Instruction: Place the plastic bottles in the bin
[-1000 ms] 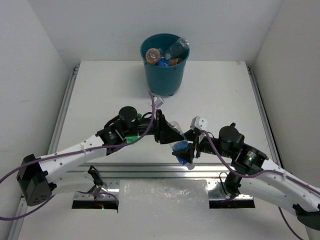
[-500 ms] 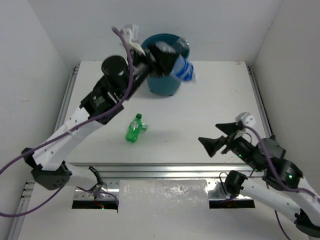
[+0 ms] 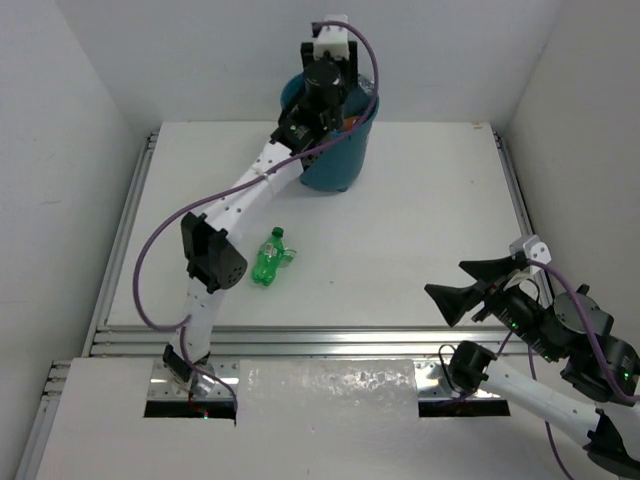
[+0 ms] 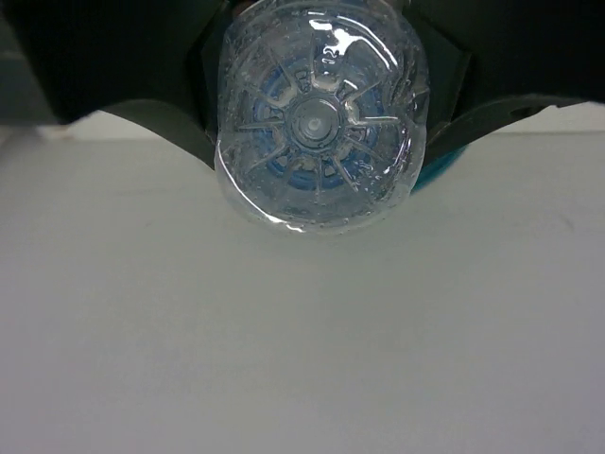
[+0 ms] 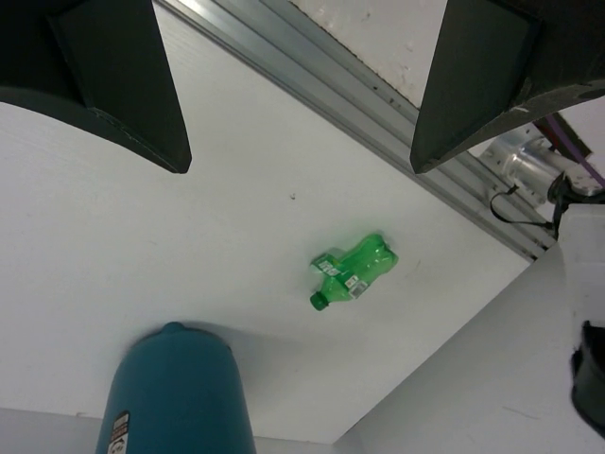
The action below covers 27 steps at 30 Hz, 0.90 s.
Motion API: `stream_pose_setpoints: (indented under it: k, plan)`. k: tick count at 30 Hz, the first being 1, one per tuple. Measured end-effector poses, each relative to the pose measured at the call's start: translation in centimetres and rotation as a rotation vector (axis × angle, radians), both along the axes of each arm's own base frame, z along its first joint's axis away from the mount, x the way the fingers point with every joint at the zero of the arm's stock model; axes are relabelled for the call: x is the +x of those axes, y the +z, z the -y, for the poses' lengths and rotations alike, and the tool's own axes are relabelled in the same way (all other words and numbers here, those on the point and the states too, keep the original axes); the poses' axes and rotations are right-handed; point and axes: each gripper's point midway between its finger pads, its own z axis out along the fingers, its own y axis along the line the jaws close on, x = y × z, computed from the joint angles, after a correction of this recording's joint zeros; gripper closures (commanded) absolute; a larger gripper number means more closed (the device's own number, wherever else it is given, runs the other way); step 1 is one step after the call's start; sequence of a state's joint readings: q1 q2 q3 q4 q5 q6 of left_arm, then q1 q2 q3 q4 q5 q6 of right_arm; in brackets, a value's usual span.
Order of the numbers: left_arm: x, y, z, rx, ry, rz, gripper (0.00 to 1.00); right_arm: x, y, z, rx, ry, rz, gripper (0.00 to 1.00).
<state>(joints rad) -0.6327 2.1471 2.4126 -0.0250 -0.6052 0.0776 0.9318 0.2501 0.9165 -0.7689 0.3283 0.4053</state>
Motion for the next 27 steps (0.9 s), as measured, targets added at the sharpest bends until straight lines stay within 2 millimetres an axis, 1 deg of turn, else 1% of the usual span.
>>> stream_pose_setpoints:
  k: [1,2,3,4,5,7,9,11,14,15,16,18,19,22,23,24,25,26,27]
  plan:
    - [0.8,-1.9,0.4,0.034,0.006,-0.028,0.51,-0.1,0.0,0.0,0.003,0.005,-0.002,0.01]
    - [1.6,-3.7,0.8,0.064,0.007,-0.053,0.26,-0.3,0.0,0.0,0.008,0.011,-0.001,0.01]
    - [2.1,-4.9,1.1,0.091,0.010,-0.069,0.17,-0.4,0.1,0.0,0.014,0.018,-0.001,0.01]
    - [2.4,-5.7,1.3,0.106,0.011,-0.079,0.02,-0.5,0.1,-0.1,0.016,0.022,-0.001,0.01]
    - [2.6,-6.3,1.5,0.117,0.012,-0.086,0.00,-0.5,0.0,-0.2,0.017,0.025,-0.003,0.01]
    - [2.7,-6.2,1.5,0.111,0.015,-0.081,0.00,-0.5,-0.3,-0.4,0.011,0.032,-0.010,0.01]
    - [2.5,-4.9,1.3,0.092,0.017,-0.048,0.00,-0.5,-0.8,-0.7,-0.004,0.043,-0.023,0.01]
    - [2.0,-3.2,0.9,0.075,0.019,-0.016,0.00,-0.3,-1.5,-1.2,-0.025,0.052,-0.042,0.01]
    - [0.5,-0.4,-0.3,0.055,0.039,0.014,0.00,-0.1,-2.4,-1.9,-0.055,0.066,-0.067,0.01]
    - [-0.3,0.6,-1.1,0.047,0.057,0.016,0.00,0.0,-2.6,-2.0,-0.062,0.067,-0.074,0.01]
    - [-1.4,1.6,-2.2,0.032,0.081,0.016,0.00,0.0,-2.9,-2.1,-0.067,0.067,-0.078,0.01]
    - [-4.7,2.3,-5.2,0.016,0.128,-0.038,0.00,0.1,-3.1,-2.2,-0.072,0.067,-0.082,0.01]
    - [-6.7,2.7,-6.9,-0.016,0.141,-0.057,0.00,0.1,-3.2,-2.2,-0.072,0.067,-0.081,0.01]
    - [-12.9,1.8,-11.2,-0.106,0.149,-0.135,0.00,0.2,-3.1,-2.3,-0.070,0.067,-0.079,0.01]
    - [-15.1,0.9,-12.5,-0.137,0.142,-0.163,0.00,0.2,-3.1,-2.3,-0.070,0.067,-0.080,0.01]
    - [-16.6,-0.5,-13.6,-0.146,0.142,-0.196,0.00,0.2,-3.2,-2.3,-0.072,0.067,-0.081,0.01]
    - [-18.0,-2.0,-14.2,-0.161,0.129,-0.226,0.00,0.2,-3.2,-2.3,-0.075,0.067,-0.084,0.01]
    - [-19.1,-4.5,-14.8,-0.149,0.124,-0.282,0.00,0.2,-3.3,-2.3,-0.079,0.067,-0.087,0.01]
    - [-19.9,-5.9,-15.1,-0.143,0.116,-0.319,0.00,0.2,-3.4,-2.4,-0.082,0.070,-0.091,0.01]
